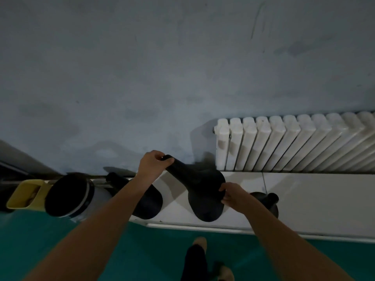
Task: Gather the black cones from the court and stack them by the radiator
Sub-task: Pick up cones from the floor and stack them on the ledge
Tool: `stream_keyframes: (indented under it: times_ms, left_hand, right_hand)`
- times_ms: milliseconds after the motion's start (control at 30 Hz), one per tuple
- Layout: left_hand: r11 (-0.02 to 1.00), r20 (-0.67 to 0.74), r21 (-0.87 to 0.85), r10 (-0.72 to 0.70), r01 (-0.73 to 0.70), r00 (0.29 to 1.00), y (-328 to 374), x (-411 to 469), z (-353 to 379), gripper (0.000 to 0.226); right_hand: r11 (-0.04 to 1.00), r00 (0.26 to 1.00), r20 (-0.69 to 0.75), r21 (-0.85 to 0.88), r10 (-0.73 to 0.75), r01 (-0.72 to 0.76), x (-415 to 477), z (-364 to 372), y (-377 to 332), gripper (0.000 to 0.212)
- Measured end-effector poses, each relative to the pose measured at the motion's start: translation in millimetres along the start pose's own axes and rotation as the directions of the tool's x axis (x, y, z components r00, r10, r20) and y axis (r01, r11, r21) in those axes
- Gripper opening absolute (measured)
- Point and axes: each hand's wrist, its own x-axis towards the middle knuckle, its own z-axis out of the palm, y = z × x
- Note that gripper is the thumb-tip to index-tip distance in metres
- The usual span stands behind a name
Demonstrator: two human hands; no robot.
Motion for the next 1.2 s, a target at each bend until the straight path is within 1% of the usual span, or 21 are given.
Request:
stream_keyframes:
  times_ms: [133,233,300,433,567,733,800,900,1033,1200]
  left_hand:
    - [1.0,0.063,-0.022,-0.004,0.005,0.998,2,31,15,0.037]
    - [1.0,0.129,-0.023,0.02,-0.018,0.991,0,48,26,0.034]
    - [0.998,0.168,-0.054,0.051,-0.042,0.984,2,54,33,0.032]
    - [0.986,0.233,-0.153,0.095,-0.06,0.968,5,64,46,0.027]
    - [0.978,0.29,-0.206,0.094,-0.033,0.952,3,64,58,0.026]
    - [0.975,0.348,-0.217,0.121,-0.046,0.93,-2,54,76,0.021]
    - [0.982,0.386,-0.179,0.125,-0.059,0.914,-7,52,83,0.021]
    - [0.992,0.464,-0.05,0.129,-0.12,0.876,-14,47,94,0.026]
    - [0.991,0.489,-0.064,0.134,-0.118,0.862,-22,36,104,0.029]
    - [0.99,0.508,-0.084,0.138,-0.111,0.85,-38,26,115,0.032]
  right_hand:
    - [0.989,0.999,-0.015,0.142,0.05,-0.047,28,7,-7,0.03]
    - [0.974,0.995,-0.045,0.215,0.086,-0.075,45,13,-8,0.031]
    - [0.962,0.992,-0.045,0.252,0.116,-0.101,53,15,-8,0.033]
    - [0.96,0.986,-0.03,0.236,0.162,-0.151,69,11,-5,0.031]
    - [0.959,0.985,-0.022,0.236,0.168,-0.159,71,-1,6,0.035]
    - [0.967,0.983,-0.004,0.182,0.183,-0.179,72,-13,19,0.021]
    - [0.963,0.979,-0.02,0.185,0.204,-0.197,75,-14,26,0.019]
    - [0.947,0.97,-0.028,0.225,0.243,-0.231,79,-14,38,0.02]
    - [0.92,0.961,-0.028,0.299,0.273,-0.253,82,-13,49,0.01]
    - [0.923,0.968,-0.005,0.301,0.252,-0.239,79,-20,55,0.018]
